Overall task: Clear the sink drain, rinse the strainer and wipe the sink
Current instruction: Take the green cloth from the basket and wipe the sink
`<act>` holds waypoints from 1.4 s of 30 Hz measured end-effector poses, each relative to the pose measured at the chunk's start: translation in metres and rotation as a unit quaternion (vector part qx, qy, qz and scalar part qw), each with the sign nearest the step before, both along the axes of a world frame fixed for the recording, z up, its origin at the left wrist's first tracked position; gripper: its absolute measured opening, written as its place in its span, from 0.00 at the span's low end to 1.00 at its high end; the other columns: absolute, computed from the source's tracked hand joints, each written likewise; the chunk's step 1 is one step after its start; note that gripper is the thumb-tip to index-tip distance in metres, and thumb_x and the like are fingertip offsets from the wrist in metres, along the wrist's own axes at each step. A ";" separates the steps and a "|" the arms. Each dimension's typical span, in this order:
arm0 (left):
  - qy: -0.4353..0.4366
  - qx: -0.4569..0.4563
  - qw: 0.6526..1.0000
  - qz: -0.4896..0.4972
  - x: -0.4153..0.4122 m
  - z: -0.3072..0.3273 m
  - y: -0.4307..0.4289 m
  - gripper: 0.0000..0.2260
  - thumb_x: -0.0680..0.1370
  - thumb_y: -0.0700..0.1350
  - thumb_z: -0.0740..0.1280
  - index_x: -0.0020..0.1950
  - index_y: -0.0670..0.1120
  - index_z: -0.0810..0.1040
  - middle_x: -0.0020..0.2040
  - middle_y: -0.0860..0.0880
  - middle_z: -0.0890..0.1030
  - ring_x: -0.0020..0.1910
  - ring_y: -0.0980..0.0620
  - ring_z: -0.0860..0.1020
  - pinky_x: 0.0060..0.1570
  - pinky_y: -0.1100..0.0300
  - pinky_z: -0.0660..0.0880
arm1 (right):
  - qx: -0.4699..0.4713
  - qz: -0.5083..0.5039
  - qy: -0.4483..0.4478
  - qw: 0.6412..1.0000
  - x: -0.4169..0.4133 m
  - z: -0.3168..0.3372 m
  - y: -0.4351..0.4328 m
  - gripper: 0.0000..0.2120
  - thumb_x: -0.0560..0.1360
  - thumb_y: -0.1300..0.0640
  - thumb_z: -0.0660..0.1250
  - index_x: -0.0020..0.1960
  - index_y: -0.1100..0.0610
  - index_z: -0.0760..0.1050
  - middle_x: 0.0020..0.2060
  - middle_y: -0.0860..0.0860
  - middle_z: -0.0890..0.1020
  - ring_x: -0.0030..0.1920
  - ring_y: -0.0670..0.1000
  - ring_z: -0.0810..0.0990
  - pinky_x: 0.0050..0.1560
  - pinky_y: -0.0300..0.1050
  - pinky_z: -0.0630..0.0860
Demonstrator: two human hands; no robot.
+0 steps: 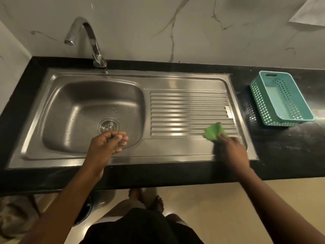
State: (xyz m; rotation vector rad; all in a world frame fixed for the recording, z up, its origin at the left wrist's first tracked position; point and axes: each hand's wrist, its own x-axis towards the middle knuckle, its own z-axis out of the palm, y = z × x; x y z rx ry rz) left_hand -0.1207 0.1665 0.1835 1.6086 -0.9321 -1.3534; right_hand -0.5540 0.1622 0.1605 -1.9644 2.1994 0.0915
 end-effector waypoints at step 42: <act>0.007 -0.010 0.978 0.207 0.193 -0.005 0.069 0.08 0.83 0.43 0.69 0.54 0.51 0.88 0.51 0.44 0.89 0.46 0.48 0.86 0.49 0.54 0.81 | 0.116 0.412 -0.185 0.885 0.364 -0.025 0.020 0.29 0.81 0.58 0.60 0.80 0.39 0.65 0.82 0.39 0.62 0.80 0.52 0.61 0.76 0.58 0.61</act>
